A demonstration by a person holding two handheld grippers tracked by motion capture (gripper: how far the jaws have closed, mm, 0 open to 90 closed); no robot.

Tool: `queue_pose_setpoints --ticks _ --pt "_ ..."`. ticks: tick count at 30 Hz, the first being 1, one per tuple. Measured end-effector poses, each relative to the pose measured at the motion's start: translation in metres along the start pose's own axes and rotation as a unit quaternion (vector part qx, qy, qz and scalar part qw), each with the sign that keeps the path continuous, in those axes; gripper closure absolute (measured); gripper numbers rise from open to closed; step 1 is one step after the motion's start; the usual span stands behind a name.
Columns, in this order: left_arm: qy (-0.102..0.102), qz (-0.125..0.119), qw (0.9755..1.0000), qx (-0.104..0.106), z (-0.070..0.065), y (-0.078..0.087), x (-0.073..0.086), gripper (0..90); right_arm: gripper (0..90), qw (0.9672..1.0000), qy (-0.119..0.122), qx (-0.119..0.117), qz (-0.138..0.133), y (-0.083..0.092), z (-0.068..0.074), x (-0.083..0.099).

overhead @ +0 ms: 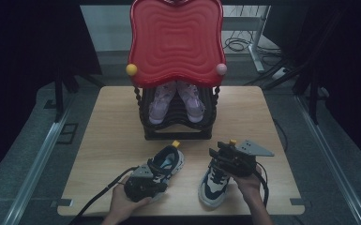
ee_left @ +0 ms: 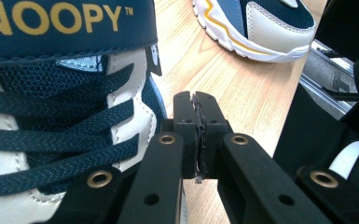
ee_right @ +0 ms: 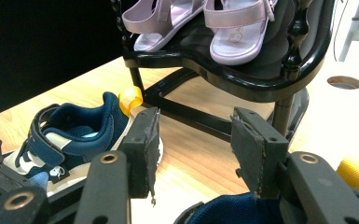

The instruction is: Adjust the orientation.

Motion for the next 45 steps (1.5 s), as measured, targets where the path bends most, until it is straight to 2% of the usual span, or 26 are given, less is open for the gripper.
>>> queue_pose_setpoints --ticks 3,11,45 --pt "-0.002 0.005 1.0 0.002 0.001 0.001 0.001 88.6 52.2 1.0 0.0 0.0 0.001 0.0 0.0 0.0" --pt "0.018 0.001 0.9998 0.008 0.012 0.007 0.007 88.8 52.2 1.0 0.0 0.001 0.001 -0.001 -0.001 0.001" --pt "0.051 0.004 0.9987 -0.005 0.039 0.025 0.02 88.7 52.2 1.0 -0.005 0.002 0.003 -0.002 -0.001 0.002"
Point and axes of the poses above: each handheld gripper's, and its own axes: y roughly backward along the jaws, x roughly out of its underside, z roughly to its left, the point moved 5 cm from there along -y, roughly forward along the jaws, and after that the axes turned 13 degrees about z, right-handed, at the moved point
